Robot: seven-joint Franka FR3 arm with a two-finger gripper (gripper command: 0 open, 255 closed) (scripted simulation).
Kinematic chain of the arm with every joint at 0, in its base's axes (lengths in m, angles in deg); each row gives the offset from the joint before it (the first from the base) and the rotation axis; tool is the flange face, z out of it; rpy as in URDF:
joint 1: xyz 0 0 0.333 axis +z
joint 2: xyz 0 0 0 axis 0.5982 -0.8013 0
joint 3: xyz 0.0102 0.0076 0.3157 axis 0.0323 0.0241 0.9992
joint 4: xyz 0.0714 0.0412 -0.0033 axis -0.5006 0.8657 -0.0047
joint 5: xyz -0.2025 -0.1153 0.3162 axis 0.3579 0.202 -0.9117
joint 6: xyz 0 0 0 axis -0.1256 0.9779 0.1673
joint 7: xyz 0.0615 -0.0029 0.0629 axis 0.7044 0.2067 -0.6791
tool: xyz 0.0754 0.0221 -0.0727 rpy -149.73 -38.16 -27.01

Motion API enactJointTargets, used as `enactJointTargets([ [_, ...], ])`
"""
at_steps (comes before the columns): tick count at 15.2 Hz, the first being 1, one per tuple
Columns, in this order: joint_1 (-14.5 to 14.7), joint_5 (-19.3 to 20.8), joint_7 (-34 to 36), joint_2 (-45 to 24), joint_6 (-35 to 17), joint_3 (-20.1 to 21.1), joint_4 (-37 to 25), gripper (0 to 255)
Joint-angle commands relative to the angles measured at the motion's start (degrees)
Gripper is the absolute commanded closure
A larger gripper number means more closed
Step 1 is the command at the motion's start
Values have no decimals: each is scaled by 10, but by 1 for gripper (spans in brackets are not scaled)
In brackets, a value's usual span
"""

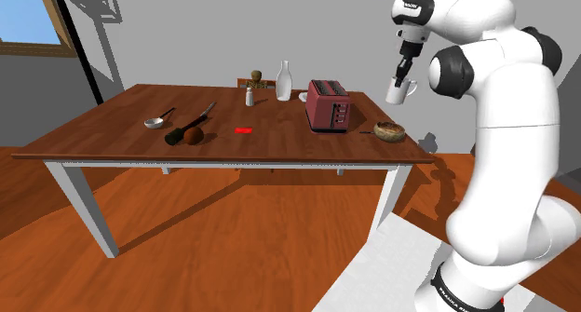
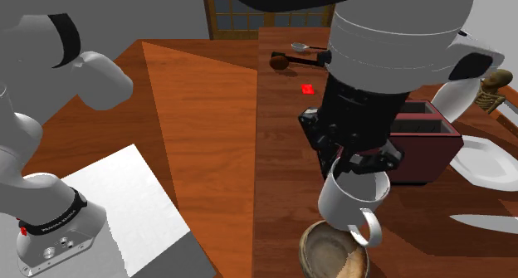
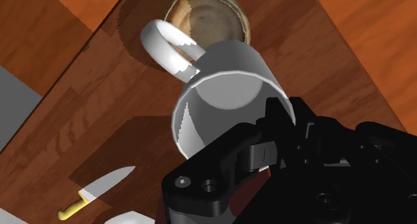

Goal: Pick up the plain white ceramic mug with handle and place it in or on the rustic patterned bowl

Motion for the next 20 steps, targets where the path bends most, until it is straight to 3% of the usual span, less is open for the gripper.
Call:
enactJointTargets([
  [1,-36,-16,-22,-32,31,-1,-60,255],
  [2,-56,-23,-31,-50,46,0,-92,255],
  [10,-26,-9,-39,-16,-39,-4,28,255],
  [20,-7,-6,-47,-2,-124,-4,129,255],
])
